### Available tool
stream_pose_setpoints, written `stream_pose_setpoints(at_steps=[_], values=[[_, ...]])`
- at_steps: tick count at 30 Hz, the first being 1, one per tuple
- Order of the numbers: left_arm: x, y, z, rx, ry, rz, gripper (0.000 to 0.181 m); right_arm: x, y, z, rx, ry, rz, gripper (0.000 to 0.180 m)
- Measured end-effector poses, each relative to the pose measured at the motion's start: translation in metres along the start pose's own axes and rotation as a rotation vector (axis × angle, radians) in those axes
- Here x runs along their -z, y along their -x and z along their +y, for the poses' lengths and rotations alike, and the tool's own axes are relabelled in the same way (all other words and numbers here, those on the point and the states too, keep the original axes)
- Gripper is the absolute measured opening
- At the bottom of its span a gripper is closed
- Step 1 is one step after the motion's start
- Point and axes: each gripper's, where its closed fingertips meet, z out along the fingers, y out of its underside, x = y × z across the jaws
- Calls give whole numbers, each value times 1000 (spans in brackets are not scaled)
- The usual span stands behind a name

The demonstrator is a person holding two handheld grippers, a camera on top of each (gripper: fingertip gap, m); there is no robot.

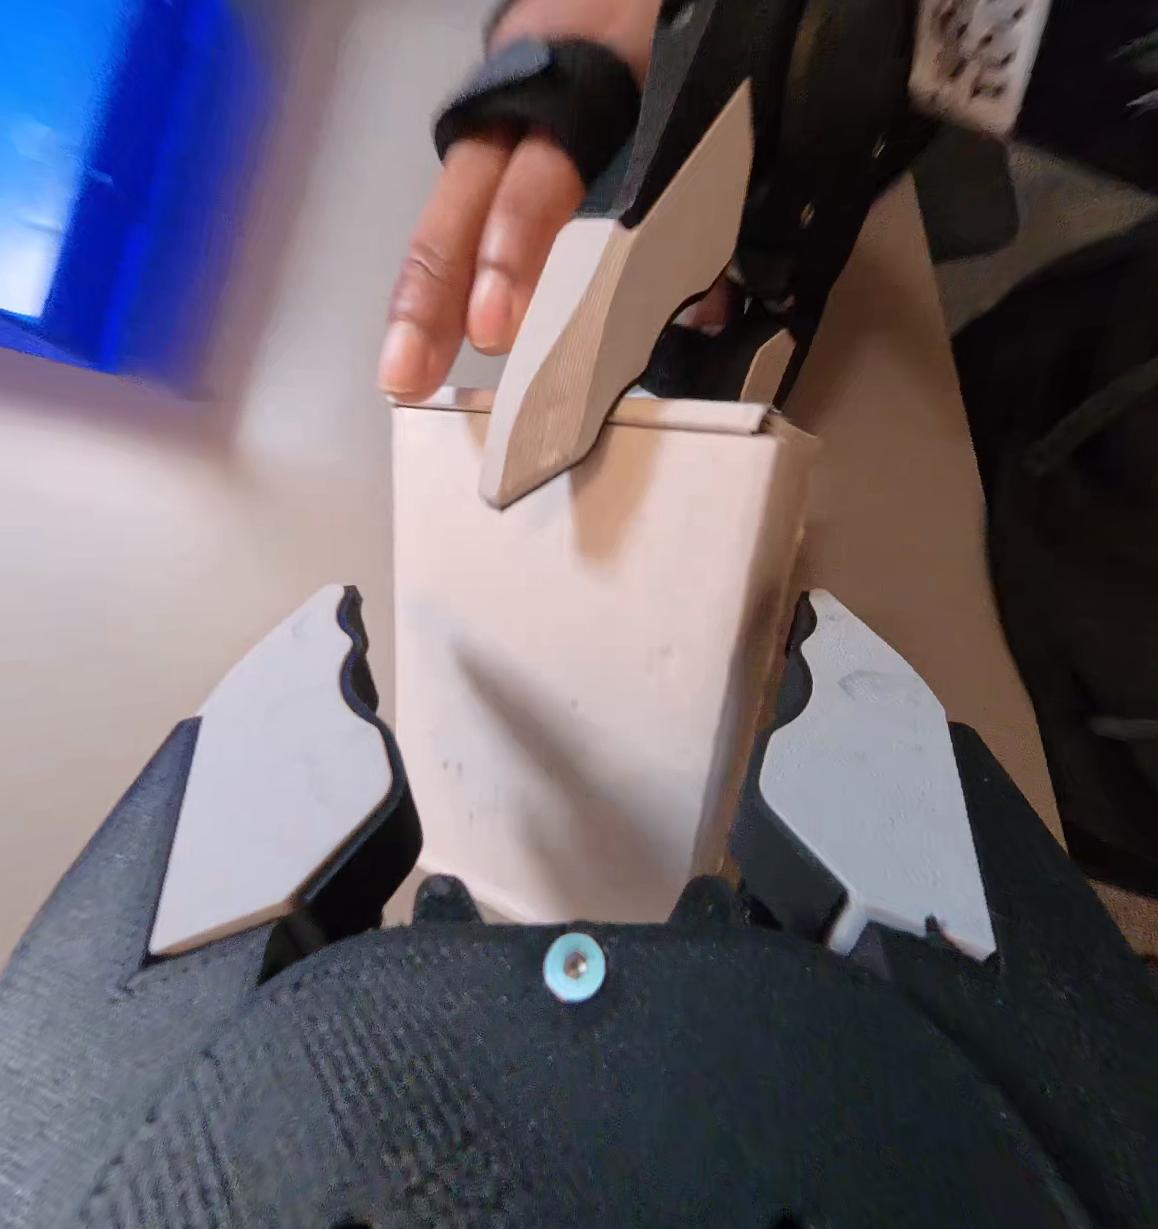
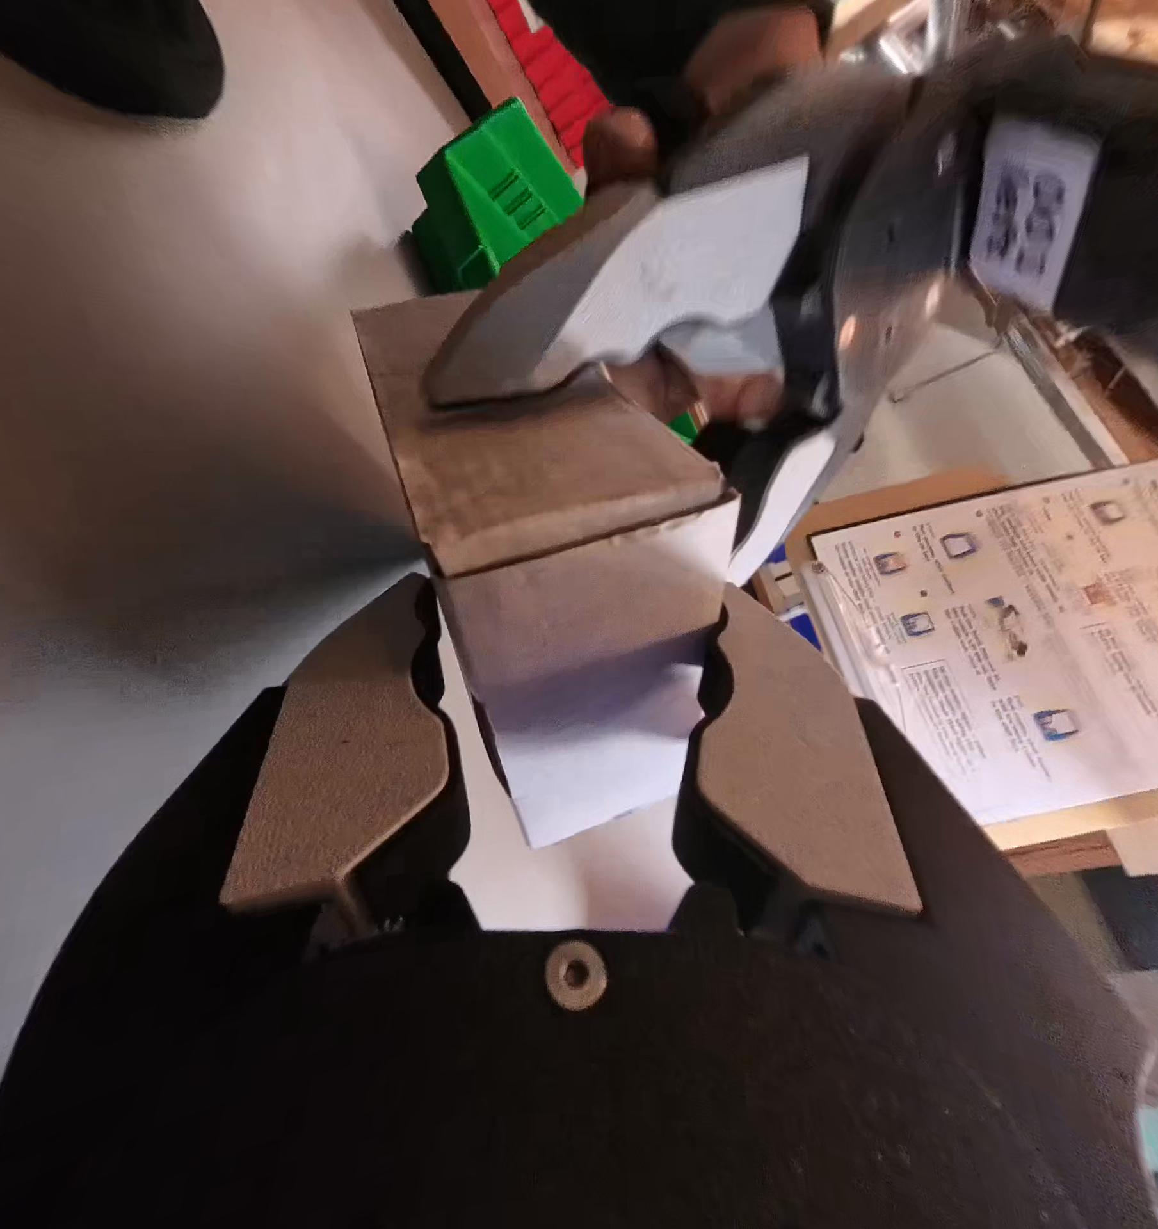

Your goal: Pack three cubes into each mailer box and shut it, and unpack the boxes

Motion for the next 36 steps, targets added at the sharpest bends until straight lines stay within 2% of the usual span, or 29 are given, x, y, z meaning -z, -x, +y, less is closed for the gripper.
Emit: stream_pose_setpoints(at_steps=[1,4,8,10,13,16,19,22,24,26,28,31,36], values=[[10,2,-2,5,-63,-31,117,1,1,4,-9,0,-1,76],[41,1,-4,9,-281,-127,106,2,0,15,-193,-8,-54,75],[60,8,22,52,-457,-310,95,4,-8,30,-536,-41,-149,74],[52,9,39,107,-496,-319,97,5,-10,37,-665,-54,-190,74],[29,6,53,172,-532,-246,99,6,-10,44,-796,-65,-232,73],[4,14,59,192,-516,-269,93,8,-6,44,-892,-73,-297,71],[-8,16,52,150,-545,-299,77,9,5,41,-953,-55,-366,71],[-6,15,48,171,-554,-286,77,12,6,43,-992,-31,-396,72],[-4,15,45,188,-561,-306,77,15,-1,43,-976,-12,-384,72],[-1,19,45,198,-547,-365,76,20,-15,44,-868,53,-327,78],[1,20,46,205,-539,-381,76,29,-35,38,-753,105,-262,77],[2,20,44,219,-541,-368,76,35,-50,21,-557,203,-219,64],[-1,17,43,199,-519,-370,76,18,-39,-3,-214,336,-234,42]])
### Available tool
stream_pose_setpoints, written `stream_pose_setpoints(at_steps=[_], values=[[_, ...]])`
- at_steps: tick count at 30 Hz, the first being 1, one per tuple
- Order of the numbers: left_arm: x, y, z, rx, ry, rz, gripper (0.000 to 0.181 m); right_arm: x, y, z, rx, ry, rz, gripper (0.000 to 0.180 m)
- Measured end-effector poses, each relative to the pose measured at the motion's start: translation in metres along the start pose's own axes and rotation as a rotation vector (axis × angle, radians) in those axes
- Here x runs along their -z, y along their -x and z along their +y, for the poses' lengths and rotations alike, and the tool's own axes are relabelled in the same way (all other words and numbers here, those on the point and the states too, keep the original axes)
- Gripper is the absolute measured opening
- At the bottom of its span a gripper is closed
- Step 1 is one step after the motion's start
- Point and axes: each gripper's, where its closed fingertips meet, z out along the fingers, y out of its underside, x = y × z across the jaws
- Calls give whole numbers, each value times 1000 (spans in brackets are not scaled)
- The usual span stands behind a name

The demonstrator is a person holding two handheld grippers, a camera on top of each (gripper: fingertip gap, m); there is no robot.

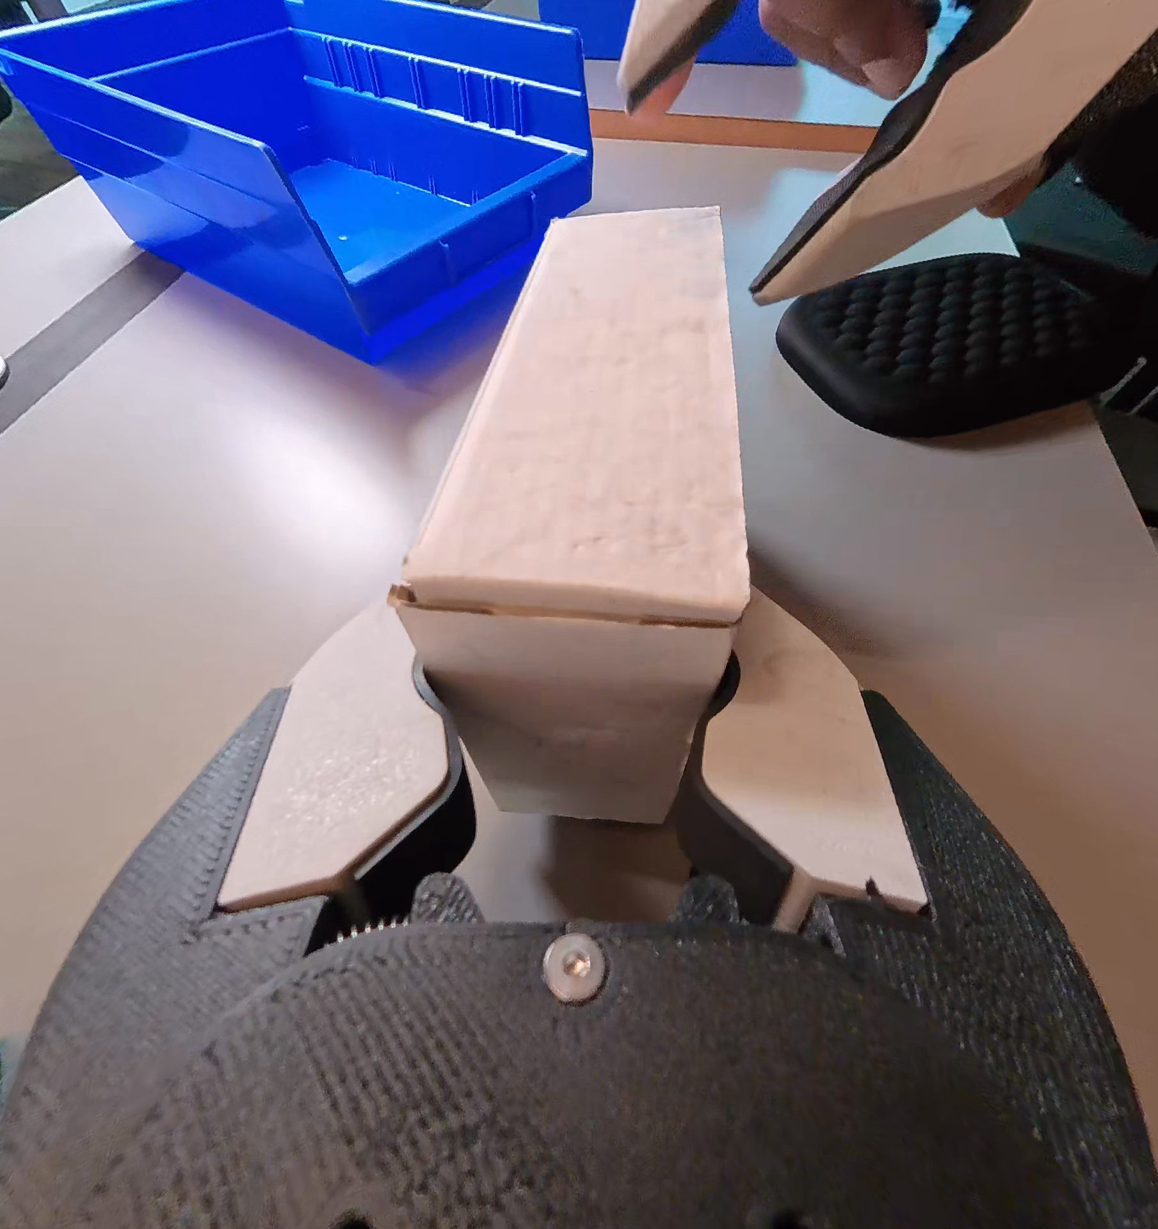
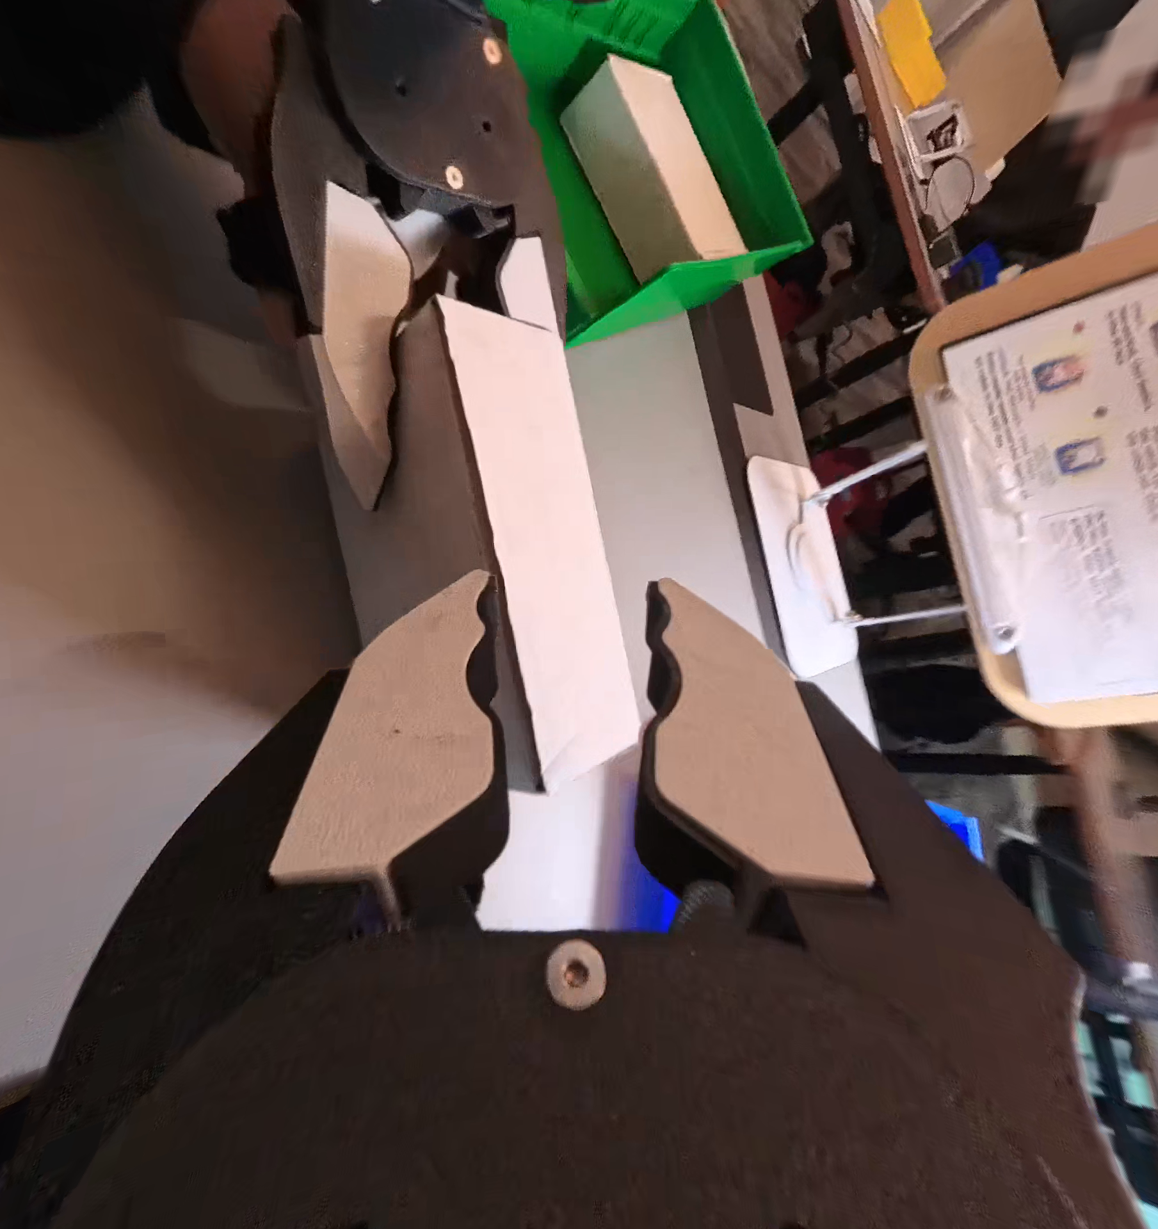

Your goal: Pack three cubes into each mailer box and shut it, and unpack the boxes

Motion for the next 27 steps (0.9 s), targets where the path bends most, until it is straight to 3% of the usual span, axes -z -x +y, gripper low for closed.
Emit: stream_pose_setpoints(at_steps=[9,12,20,24,27], values=[[10,3,-6,-7,-27,-25,75,-15,5,-14,182,92,22,27],[11,2,-5,-38,-24,-30,75,-15,6,-13,188,113,27,31],[10,3,3,-31,-16,-13,75,-24,11,-14,328,181,193,13],[9,2,5,-36,-12,-14,75,-28,6,-15,314,218,212,20],[9,2,4,-28,-13,-13,75,-32,4,-15,370,245,218,16]])
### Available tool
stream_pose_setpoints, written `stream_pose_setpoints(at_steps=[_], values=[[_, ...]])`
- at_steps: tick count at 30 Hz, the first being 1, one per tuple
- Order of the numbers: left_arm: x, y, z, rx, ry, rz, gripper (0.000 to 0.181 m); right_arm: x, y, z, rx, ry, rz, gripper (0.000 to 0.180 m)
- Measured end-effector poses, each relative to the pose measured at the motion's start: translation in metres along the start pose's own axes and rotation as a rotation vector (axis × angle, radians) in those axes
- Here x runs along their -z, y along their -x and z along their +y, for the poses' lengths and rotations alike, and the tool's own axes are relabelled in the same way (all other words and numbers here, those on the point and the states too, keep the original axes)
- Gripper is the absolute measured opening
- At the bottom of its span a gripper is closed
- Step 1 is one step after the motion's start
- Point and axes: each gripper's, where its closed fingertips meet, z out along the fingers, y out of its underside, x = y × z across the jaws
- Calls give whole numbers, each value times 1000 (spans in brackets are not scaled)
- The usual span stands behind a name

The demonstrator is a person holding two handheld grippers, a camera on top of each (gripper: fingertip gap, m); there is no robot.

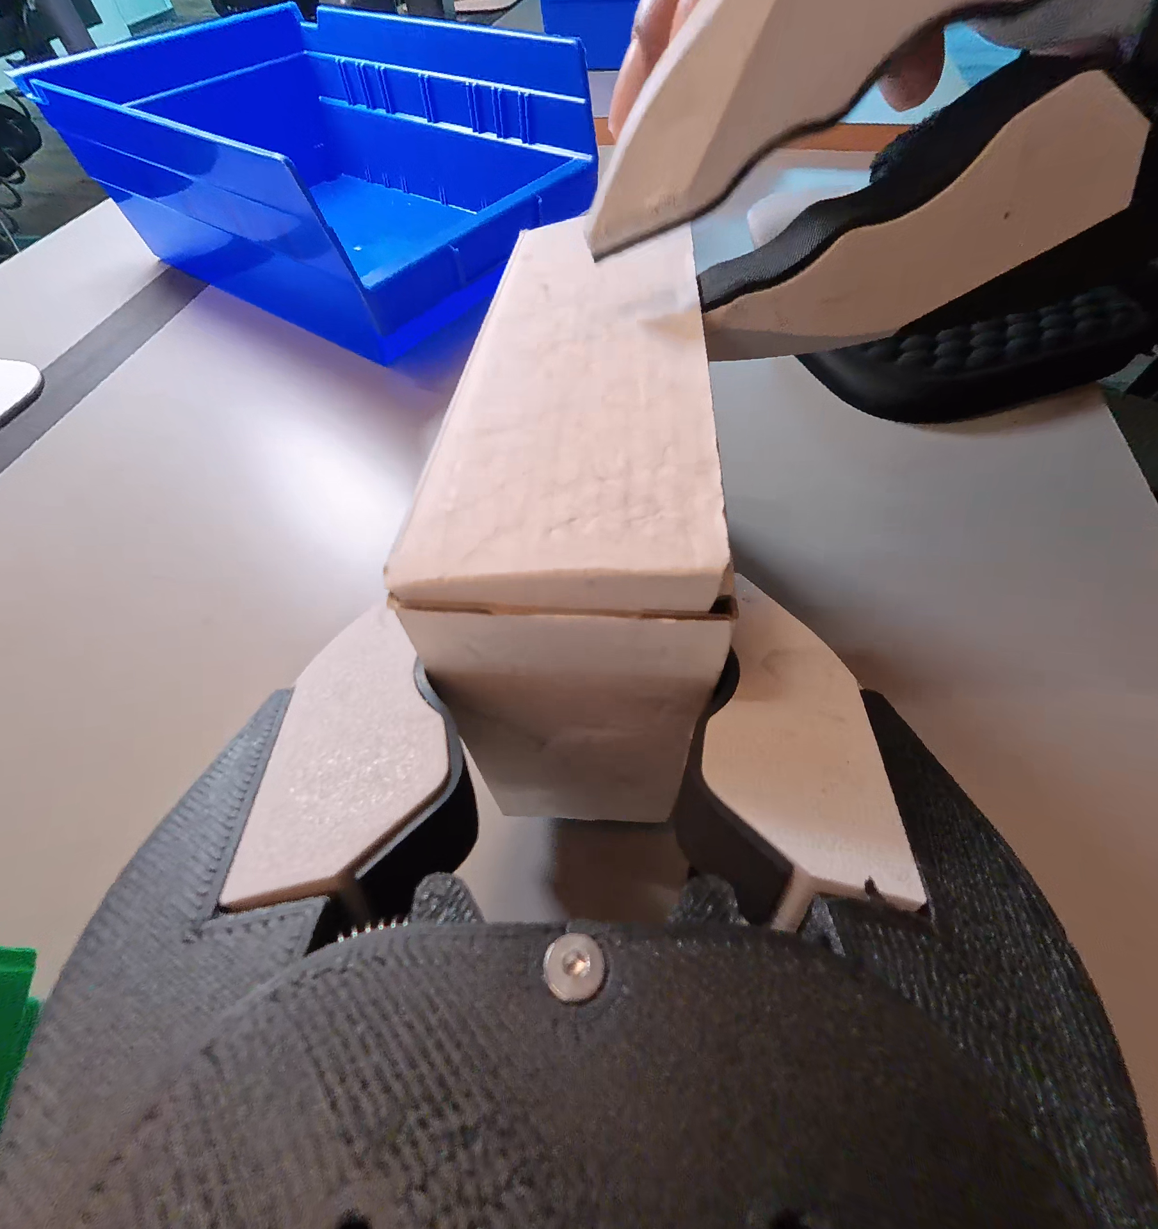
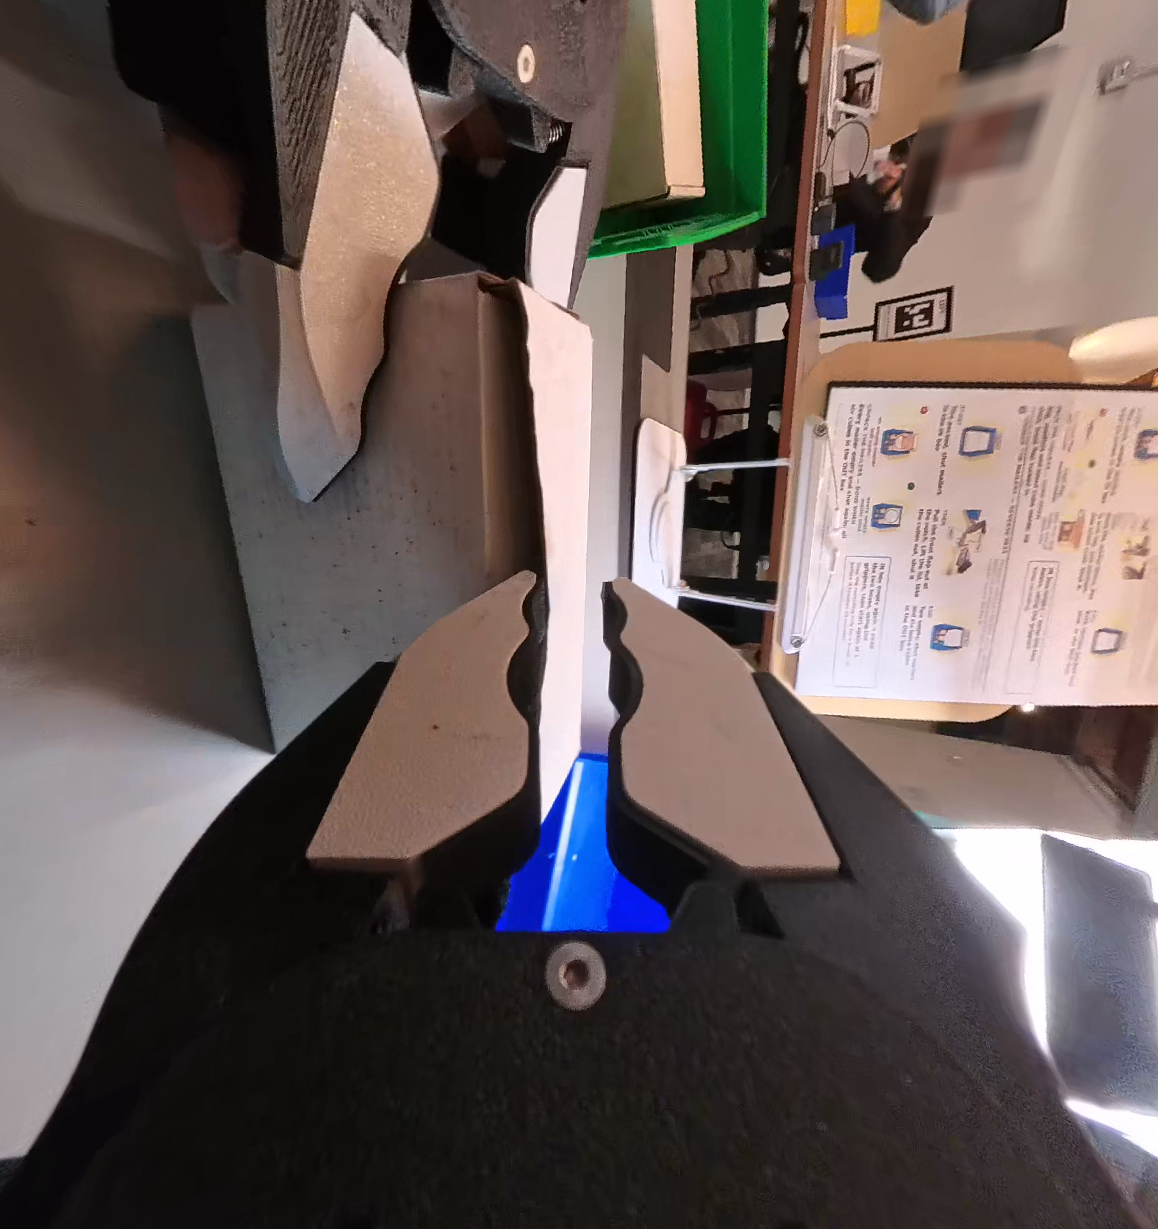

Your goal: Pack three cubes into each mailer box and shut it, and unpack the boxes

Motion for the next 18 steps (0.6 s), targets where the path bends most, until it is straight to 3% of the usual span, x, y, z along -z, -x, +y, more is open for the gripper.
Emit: stream_pose_setpoints(at_steps=[3,8,11,18], values=[[0,-1,1,10,0,3,75,-4,2,-1,68,0,25,2],[1,-3,-3,-8,-13,-11,75,-2,0,0,90,13,6,2],[-2,-3,2,-112,8,-45,75,3,-6,-1,31,-29,-54,1],[-5,-9,1,-416,-18,-119,75,26,-12,-6,-195,-80,-485,1]])
